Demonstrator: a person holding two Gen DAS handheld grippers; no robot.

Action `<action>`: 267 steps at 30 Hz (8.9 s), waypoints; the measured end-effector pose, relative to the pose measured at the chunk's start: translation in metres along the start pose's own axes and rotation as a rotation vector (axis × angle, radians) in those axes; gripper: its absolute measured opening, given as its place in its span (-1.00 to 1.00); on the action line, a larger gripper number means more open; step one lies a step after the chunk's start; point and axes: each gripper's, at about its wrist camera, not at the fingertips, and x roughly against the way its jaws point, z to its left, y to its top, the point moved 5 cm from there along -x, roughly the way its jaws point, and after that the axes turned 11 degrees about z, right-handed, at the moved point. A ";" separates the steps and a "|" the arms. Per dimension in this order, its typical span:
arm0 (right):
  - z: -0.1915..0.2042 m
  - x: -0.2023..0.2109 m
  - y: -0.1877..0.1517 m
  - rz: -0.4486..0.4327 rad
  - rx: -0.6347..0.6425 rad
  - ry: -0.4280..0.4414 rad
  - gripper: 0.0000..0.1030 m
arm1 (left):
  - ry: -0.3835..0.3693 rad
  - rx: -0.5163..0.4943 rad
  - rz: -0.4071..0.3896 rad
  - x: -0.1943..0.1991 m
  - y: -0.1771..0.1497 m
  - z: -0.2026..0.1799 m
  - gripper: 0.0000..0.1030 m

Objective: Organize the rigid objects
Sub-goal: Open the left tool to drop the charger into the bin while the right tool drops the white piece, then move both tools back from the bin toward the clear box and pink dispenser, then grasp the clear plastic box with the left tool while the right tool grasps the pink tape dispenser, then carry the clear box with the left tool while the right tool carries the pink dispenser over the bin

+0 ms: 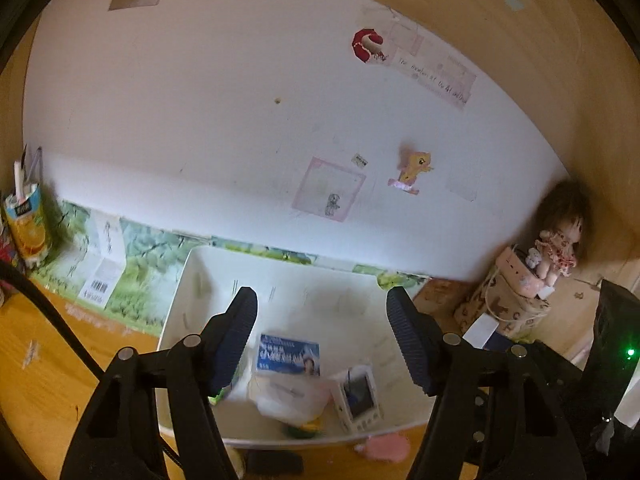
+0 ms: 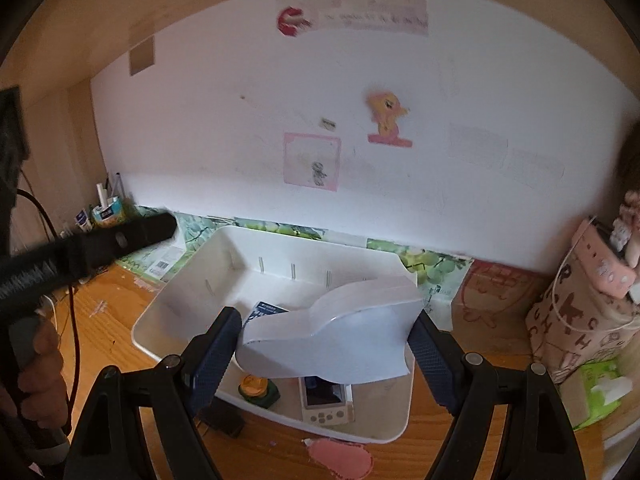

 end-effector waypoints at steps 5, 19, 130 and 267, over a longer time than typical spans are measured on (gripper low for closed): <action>-0.007 -0.034 -0.002 0.055 -0.023 0.030 0.62 | -0.004 0.013 0.062 -0.030 0.003 0.007 0.36; -0.004 -0.086 -0.012 0.168 -0.029 0.061 0.68 | -0.010 0.072 0.085 -0.047 -0.001 0.024 0.40; -0.041 -0.050 -0.160 0.412 -0.311 0.226 0.68 | 0.412 0.695 0.564 0.048 -0.242 0.086 0.62; 0.018 -0.010 -0.034 -0.239 0.036 0.047 0.58 | 0.301 0.043 0.021 0.028 -0.032 0.010 0.03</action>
